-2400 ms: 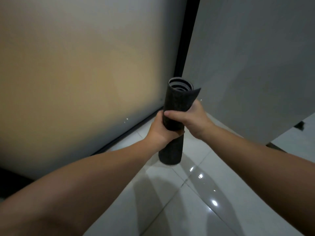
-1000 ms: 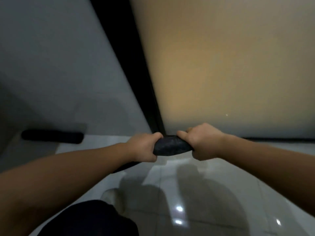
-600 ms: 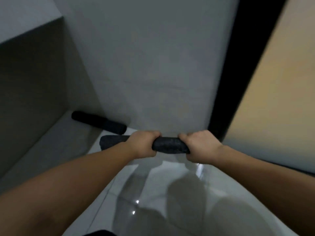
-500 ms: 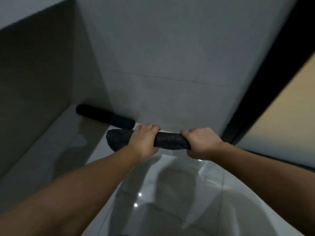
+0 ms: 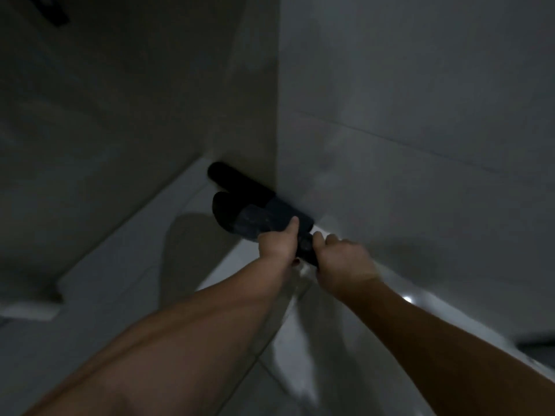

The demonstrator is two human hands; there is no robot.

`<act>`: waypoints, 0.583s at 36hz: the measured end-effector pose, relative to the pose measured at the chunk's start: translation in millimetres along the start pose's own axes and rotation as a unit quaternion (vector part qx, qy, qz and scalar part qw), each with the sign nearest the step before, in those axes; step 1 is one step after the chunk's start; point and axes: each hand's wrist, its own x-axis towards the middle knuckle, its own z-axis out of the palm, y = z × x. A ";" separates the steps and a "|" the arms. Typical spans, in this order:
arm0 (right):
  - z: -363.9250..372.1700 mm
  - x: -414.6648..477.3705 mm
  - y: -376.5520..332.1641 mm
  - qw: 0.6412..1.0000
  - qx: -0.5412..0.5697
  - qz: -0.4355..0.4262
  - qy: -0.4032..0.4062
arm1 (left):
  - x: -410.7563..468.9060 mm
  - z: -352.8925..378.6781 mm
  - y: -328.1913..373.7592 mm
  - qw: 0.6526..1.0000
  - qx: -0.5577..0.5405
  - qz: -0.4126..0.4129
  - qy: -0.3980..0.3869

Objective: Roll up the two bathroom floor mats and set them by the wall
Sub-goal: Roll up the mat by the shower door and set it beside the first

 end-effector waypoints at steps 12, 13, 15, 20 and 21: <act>37.9 51.0 -1.7 0.976 0.143 -0.131 -0.095 | 78.5 -29.3 -5.6 0.988 -0.104 0.061 0.097; 42.4 56.8 -1.3 0.977 0.140 -0.133 -0.095 | 85.0 -29.8 -6.8 0.987 -0.119 0.058 0.087; 54.5 70.8 -1.2 0.978 0.127 -0.141 -0.089 | 97.3 -29.2 -9.9 0.983 -0.162 0.049 0.068; 74.3 91.1 -8.9 0.982 0.075 -0.166 -0.042 | 126.5 -23.4 -13.3 0.976 -0.216 -0.002 0.030; 76.4 93.1 -11.5 0.983 0.074 -0.163 -0.026 | 131.5 -22.0 -12.7 0.977 -0.214 -0.009 0.023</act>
